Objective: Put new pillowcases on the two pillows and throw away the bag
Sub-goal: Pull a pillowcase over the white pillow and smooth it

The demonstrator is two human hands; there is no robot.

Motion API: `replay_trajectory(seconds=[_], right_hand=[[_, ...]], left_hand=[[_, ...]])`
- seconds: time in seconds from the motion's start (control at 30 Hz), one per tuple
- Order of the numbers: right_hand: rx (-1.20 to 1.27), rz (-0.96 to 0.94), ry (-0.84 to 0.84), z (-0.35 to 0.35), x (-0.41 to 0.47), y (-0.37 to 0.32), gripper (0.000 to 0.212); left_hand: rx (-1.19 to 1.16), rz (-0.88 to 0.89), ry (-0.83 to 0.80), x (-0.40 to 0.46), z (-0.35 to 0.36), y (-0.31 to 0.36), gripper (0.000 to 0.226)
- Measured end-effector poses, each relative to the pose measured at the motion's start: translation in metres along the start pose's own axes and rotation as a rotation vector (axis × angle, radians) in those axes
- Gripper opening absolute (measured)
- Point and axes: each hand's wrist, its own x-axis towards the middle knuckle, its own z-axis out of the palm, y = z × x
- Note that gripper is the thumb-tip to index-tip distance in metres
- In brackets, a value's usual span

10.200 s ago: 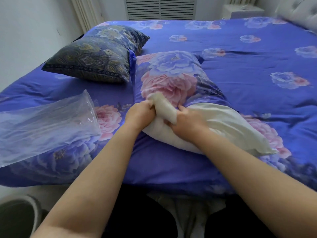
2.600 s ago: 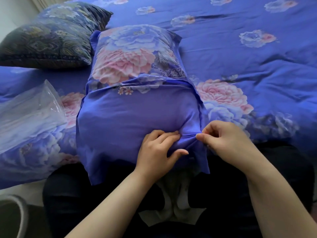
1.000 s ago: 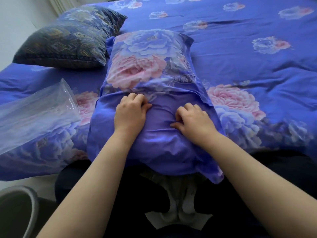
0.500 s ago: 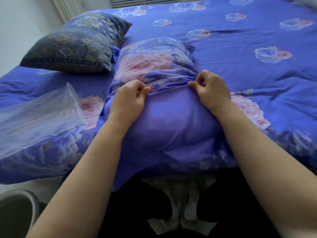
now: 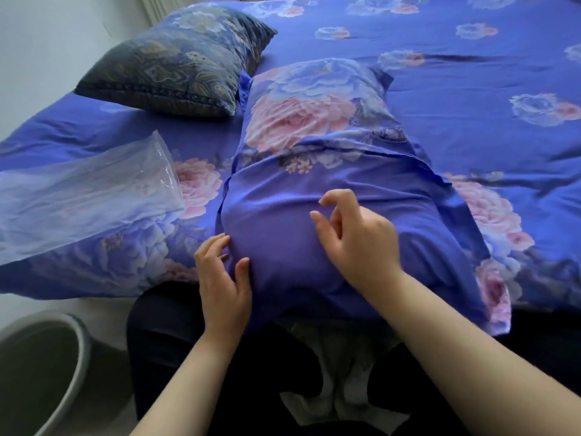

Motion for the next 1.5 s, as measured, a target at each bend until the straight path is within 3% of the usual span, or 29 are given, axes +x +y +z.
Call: replay_trajectory(seconds=[0.1, 0.17, 0.33, 0.53, 0.87, 0.93, 1.07, 1.13, 1.33, 1.43, 1.5], right_hand=[[-0.04, -0.257, -0.215, 0.021, -0.027, -0.026, 0.05], [-0.175, -0.305, -0.283, 0.037, -0.037, -0.033, 0.05], [-0.187, -0.305, -0.123, 0.049, -0.034, -0.034, 0.014], [-0.169, -0.234, -0.074, 0.037, -0.029, -0.049, 0.021], [-0.234, -0.106, -0.038, 0.018, 0.012, -0.066, 0.025], [-0.271, -0.091, -0.11, 0.015, 0.024, -0.064, 0.022], [-0.058, 0.16, -0.349, 0.02, 0.05, -0.041, 0.021], [-0.027, 0.239, -0.434, 0.026, 0.054, -0.034, 0.017], [-0.15, 0.172, -0.598, 0.029, 0.038, -0.041, 0.05], [-0.167, 0.145, -0.589, 0.026, 0.04, -0.037, 0.034], [-0.181, 0.127, -0.427, 0.029, 0.037, -0.033, 0.029]], left_hand=[[-0.102, -0.185, -0.065, -0.009, -0.004, -0.004, 0.041], [-0.147, -0.244, -0.062, -0.008, -0.006, -0.004, 0.033], [-0.097, -0.232, -0.161, 0.009, -0.021, -0.013, 0.005], [-0.059, 0.06, -0.129, 0.025, -0.041, -0.001, 0.006], [-0.087, 0.026, -0.073, 0.078, -0.018, 0.036, 0.013], [-0.068, 0.014, -0.179, 0.095, -0.015, 0.037, 0.01], [-0.072, -0.139, -0.797, 0.142, -0.011, 0.025, 0.012], [0.015, -0.215, -0.967, 0.152, -0.007, 0.023, 0.013], [0.132, -0.006, -0.765, 0.143, 0.004, 0.023, 0.017], [0.286, -0.072, -0.902, 0.134, 0.005, 0.026, 0.018], [0.332, -0.034, -0.76, 0.128, 0.004, 0.036, 0.016]])
